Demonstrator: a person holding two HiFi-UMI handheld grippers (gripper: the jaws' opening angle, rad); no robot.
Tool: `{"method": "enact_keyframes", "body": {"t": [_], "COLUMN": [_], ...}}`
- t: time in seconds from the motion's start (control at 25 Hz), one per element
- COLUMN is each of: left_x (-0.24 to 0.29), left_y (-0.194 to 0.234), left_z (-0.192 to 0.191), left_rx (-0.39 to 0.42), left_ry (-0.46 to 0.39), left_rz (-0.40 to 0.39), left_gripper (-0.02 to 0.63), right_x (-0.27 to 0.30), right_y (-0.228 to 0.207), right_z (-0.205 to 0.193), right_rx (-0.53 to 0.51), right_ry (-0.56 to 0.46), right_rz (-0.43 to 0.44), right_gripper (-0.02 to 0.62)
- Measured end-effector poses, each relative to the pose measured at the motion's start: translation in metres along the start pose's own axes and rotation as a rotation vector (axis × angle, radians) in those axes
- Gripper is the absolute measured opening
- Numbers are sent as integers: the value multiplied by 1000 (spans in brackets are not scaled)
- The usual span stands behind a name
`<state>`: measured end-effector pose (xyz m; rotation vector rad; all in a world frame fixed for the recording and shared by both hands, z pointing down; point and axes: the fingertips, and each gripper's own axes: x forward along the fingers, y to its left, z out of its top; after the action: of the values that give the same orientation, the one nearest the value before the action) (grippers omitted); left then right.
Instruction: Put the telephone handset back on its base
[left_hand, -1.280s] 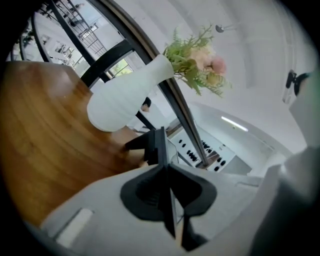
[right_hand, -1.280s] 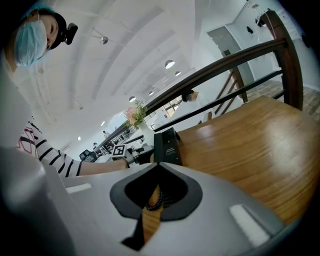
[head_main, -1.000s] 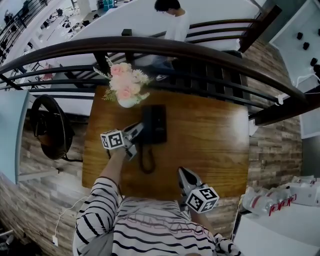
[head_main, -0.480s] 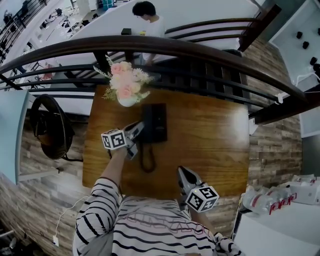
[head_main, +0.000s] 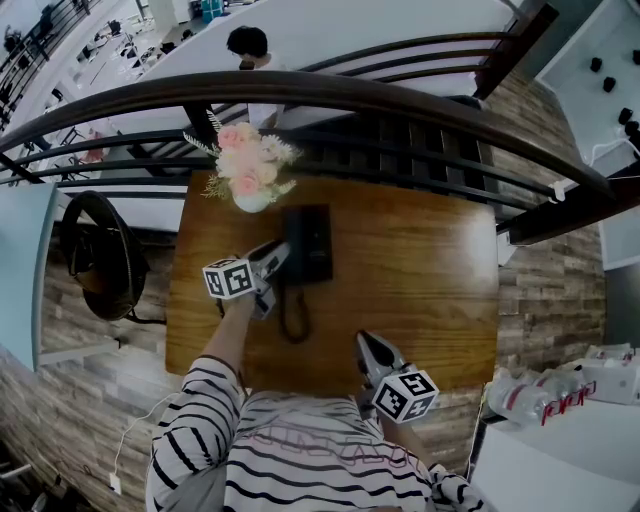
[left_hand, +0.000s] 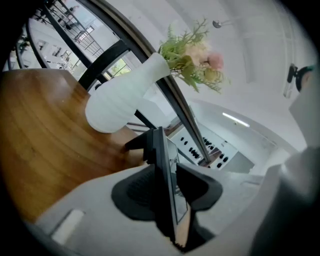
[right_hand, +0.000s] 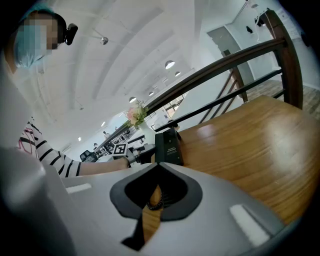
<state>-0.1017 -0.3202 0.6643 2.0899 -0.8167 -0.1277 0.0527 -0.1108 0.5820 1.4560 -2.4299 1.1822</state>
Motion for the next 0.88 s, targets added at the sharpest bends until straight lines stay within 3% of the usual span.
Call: {"method": "enact_keyframes", "body": {"t": [0.16, 0.24, 0.72, 0.88], "left_x": [3, 6, 6, 5], "left_y": [2, 2, 3, 12], "left_z": [-4, -4, -3, -6], "left_rx": [-3, -14, -209, -232], "left_ry": [20, 20, -28, -17], "left_rz": [10, 6, -126, -125], "left_gripper": [129, 80, 66, 66], "right_x": [-3, -5, -9, -8], "right_y": [0, -1, -4, -5], "right_z": [-2, -2, -3, -3], "right_rx": [5, 4, 6, 11], "right_ry": [0, -2, 1, 3], "right_rz": [-4, -10, -15, -20], "right_gripper": [-2, -2, -2, -2]}}
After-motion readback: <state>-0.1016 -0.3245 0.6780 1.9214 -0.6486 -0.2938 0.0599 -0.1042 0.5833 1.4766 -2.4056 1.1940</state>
